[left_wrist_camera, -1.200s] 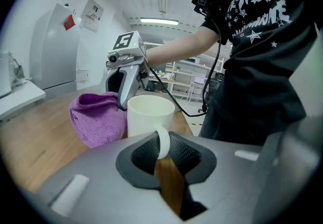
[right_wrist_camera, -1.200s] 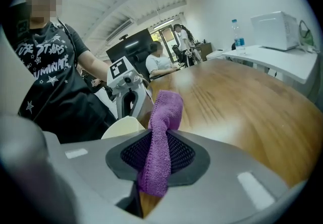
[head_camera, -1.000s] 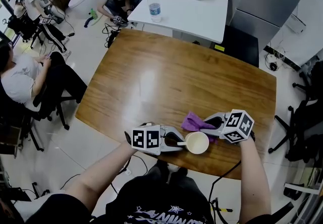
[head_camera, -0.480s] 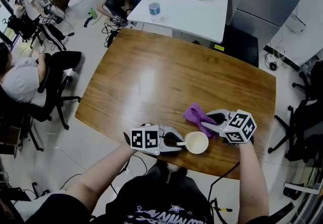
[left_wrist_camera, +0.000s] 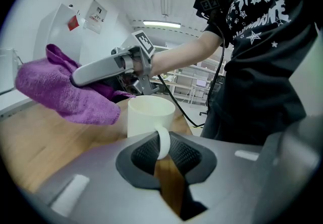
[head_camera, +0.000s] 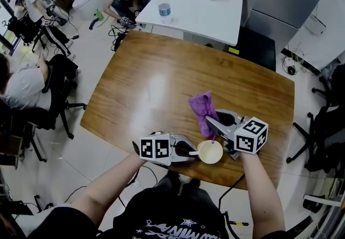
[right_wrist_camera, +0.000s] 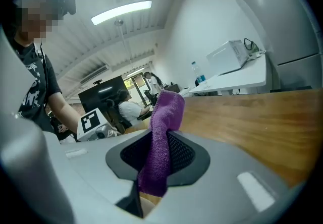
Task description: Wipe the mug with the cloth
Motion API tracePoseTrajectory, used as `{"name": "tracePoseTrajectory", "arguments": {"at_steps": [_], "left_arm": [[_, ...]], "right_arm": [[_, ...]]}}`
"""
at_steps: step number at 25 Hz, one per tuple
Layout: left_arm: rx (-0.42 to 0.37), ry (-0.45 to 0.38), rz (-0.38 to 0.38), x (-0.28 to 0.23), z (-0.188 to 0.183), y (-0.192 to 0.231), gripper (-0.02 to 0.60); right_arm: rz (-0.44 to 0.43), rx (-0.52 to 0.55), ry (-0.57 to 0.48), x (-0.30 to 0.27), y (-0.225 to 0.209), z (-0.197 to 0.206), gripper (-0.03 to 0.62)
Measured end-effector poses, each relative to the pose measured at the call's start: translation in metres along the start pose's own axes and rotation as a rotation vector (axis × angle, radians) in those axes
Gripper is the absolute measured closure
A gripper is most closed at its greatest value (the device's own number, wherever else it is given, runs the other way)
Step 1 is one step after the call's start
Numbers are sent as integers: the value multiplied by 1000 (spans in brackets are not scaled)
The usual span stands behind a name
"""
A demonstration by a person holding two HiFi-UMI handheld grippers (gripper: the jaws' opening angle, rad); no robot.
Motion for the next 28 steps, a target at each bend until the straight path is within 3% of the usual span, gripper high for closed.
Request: {"name": "tracePoseTrajectory", "arguments": {"at_steps": [5, 10, 12, 18, 22, 28], "left_arm": [[4, -2, 2, 2, 0, 1, 538], [2, -6, 3, 1, -1, 0, 537], [-1, -4, 7, 0, -2, 1, 537], [-1, -8, -6, 4, 0, 1, 538], [2, -13, -14, 4, 0, 3, 538], [6, -14, -14, 4, -2, 4, 538]], "right_arm": [[-26, 38, 53, -8, 6, 5, 508], [-240, -52, 86, -18, 21, 10, 508], [-266, -67, 157, -23, 21, 19, 508], [-208, -184, 350, -29, 8, 56, 508], [-137, -242, 308, -20, -5, 66, 508], [-6, -200, 295, -1, -24, 73, 508]]}}
Point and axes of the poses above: the fingertips, and each gripper's own axes: x backward along the fingers, y to its left, z out of its underside, the point moved 4 cm from there along x, backward along the fingers, and after that the axes turned 10 degrees about -z, right-handed, at the moved point
